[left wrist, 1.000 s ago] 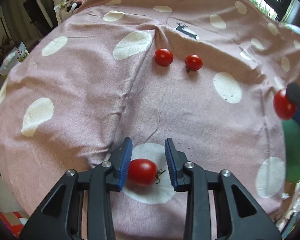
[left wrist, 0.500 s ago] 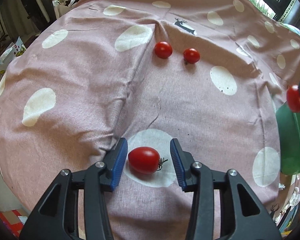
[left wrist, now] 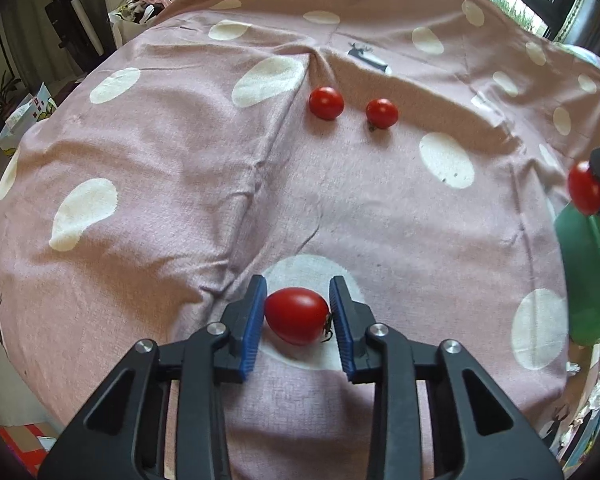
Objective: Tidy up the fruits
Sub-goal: 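Carry the cherry tomato with the right gripper over the bowl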
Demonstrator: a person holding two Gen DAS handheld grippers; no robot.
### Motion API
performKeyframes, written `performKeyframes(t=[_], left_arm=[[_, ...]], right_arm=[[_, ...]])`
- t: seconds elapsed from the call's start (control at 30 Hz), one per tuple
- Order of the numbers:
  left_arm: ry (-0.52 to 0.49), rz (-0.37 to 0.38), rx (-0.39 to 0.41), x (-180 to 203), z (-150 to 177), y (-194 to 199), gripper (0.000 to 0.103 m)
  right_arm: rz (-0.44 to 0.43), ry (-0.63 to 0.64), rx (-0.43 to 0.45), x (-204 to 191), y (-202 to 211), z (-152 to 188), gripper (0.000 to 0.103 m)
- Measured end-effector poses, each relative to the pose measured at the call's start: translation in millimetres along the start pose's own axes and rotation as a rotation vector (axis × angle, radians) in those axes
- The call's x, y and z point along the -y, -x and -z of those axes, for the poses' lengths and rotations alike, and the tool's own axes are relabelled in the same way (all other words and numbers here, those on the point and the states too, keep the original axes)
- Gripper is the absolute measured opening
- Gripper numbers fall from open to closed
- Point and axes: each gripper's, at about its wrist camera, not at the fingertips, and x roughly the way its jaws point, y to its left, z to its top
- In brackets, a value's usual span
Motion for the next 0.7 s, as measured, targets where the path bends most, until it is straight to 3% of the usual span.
performKeyframes(t=[0.2, 0.4, 0.7], left_arm=[[-0.031, 0.068, 0.115, 23.0, -6.8, 34.7, 0.032], [-0.082, 0.161, 0.214, 63.8, -20.0, 66.8, 0.032], [-0.243, 0.3, 0.292, 154.5, -28.1, 93.6, 0.032]], right_arm=[[0.012, 0.002, 0.029, 1.9, 11.4, -1.8, 0.027], [0.054, -0.015, 0.121, 14.5, 42.5, -6.4, 0.027], [0.232, -0.098, 0.3, 56.1, 107.3, -9.3, 0.027]])
